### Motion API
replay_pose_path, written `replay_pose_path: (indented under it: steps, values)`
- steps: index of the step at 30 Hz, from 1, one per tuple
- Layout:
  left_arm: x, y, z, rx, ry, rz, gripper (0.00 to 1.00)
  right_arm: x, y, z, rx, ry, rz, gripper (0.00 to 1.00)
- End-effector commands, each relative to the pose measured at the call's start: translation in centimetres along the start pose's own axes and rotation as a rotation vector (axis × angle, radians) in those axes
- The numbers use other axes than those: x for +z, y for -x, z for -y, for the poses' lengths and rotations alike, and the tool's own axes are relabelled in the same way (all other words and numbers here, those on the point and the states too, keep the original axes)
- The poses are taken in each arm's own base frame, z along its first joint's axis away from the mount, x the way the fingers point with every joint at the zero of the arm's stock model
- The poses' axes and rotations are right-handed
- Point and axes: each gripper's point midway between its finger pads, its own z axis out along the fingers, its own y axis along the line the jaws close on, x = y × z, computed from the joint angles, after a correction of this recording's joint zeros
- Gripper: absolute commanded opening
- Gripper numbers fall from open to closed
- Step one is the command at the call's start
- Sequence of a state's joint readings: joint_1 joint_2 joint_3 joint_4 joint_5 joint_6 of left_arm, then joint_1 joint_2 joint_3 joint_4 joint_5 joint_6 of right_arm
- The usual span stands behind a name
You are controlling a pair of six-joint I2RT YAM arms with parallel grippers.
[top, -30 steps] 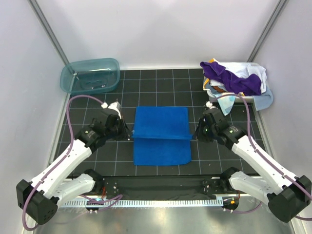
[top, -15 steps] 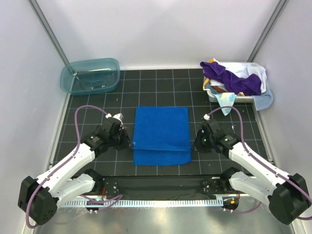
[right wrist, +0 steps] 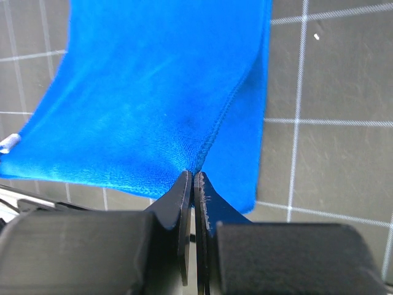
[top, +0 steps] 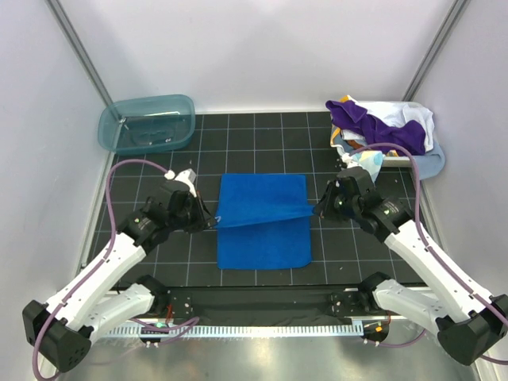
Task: Fold and stack the towels
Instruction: Fold the towel
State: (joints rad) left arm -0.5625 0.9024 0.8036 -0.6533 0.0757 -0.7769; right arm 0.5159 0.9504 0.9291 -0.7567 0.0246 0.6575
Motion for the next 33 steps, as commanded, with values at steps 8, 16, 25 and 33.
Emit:
replay_pose_path:
  steps: [8, 16, 25, 33]
  values:
    - [0.7, -3.0, -2.6, -0.011, 0.05, -0.068, 0.0, 1.1, -5.9, 4.7, 0.025, -0.088, -0.104, 0.02]
    - [2.5, -5.9, -4.2, -0.048, 0.064, -0.139, 0.0, 3.3, -9.9, 6.0, 0.064, -0.077, -0.203, 0.03]
    - [4.5, -8.3, -6.0, -0.117, 0.116, -0.183, 0.0, 5.4, -13.2, 8.2, 0.099, -0.138, -0.274, 0.03]
    - [5.3, -9.2, -6.6, -0.162, 0.137, -0.204, 0.0, 5.8, -14.7, 9.2, 0.11, -0.159, -0.311, 0.05]
